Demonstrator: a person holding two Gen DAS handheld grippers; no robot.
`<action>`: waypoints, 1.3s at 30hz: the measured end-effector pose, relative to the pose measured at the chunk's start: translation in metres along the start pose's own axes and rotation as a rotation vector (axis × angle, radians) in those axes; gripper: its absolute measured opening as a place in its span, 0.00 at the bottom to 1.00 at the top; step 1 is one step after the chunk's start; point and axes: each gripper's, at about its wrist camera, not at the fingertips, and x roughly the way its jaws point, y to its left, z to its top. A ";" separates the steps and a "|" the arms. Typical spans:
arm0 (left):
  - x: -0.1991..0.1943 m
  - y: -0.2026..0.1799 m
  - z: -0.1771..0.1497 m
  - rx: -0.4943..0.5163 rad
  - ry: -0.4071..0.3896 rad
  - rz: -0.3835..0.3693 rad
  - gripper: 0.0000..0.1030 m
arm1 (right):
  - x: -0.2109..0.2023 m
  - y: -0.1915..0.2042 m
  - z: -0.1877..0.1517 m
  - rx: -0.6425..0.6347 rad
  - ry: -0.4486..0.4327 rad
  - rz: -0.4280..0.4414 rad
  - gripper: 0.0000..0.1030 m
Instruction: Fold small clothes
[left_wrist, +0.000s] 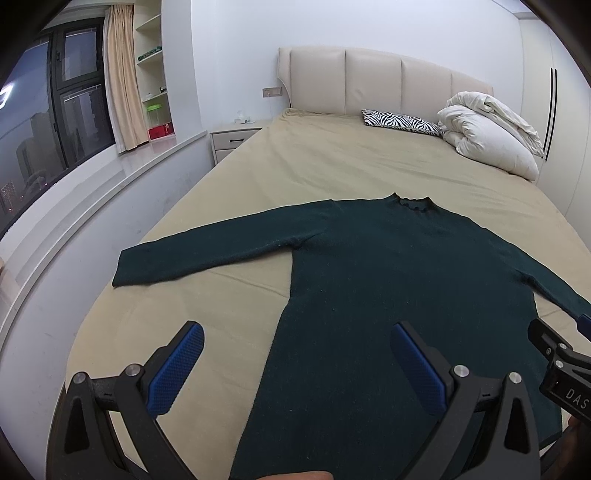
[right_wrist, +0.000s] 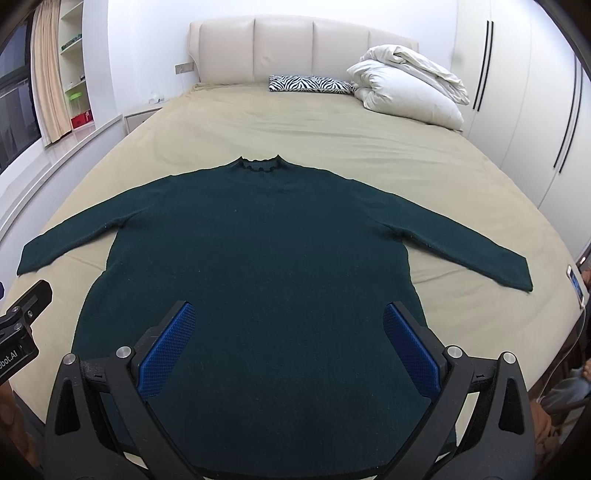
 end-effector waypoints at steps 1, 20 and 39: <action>0.000 0.000 -0.001 -0.001 0.000 0.002 1.00 | 0.000 -0.001 0.000 0.000 0.000 0.000 1.00; 0.013 -0.065 -0.006 0.230 -0.200 0.181 1.00 | 0.042 -0.200 -0.021 0.470 -0.051 -0.031 1.00; 0.094 -0.074 0.019 -0.051 0.167 -0.361 0.95 | 0.145 -0.470 -0.108 1.210 -0.081 0.169 0.93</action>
